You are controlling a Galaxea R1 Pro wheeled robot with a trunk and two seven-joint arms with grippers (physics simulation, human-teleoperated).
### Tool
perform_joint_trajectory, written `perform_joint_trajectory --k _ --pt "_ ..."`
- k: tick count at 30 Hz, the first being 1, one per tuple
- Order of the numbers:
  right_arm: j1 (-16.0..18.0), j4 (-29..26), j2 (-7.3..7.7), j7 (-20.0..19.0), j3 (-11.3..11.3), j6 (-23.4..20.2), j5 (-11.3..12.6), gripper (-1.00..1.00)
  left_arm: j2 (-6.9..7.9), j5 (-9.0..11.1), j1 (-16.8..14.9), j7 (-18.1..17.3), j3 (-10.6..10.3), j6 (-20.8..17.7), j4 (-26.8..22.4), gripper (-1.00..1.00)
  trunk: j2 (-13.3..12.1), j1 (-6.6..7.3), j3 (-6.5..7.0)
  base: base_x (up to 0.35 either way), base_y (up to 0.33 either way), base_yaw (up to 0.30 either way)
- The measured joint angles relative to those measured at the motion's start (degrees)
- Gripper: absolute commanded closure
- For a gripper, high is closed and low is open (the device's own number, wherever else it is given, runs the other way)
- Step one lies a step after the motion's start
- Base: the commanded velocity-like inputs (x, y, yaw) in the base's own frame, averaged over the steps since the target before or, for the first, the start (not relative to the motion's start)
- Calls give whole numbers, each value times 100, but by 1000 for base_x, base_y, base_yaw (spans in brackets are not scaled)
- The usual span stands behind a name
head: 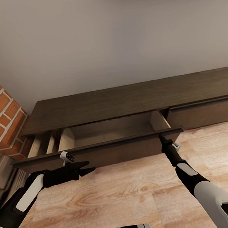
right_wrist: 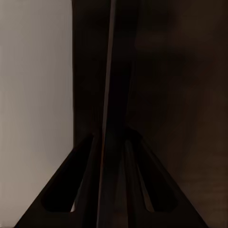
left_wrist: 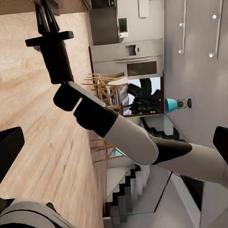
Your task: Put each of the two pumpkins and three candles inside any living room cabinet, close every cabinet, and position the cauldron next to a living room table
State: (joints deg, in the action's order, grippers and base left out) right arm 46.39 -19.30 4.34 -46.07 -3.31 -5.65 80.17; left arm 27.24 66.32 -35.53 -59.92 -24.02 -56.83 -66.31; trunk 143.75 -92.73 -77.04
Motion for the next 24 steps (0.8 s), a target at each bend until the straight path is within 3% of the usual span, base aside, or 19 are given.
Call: perform_joint_trajectory --k 24 --pt "0 1 1 2 -36 -2 8 100 -3 -9 1 0 1 9 -10 -100 0 2 0 -60 0 0"
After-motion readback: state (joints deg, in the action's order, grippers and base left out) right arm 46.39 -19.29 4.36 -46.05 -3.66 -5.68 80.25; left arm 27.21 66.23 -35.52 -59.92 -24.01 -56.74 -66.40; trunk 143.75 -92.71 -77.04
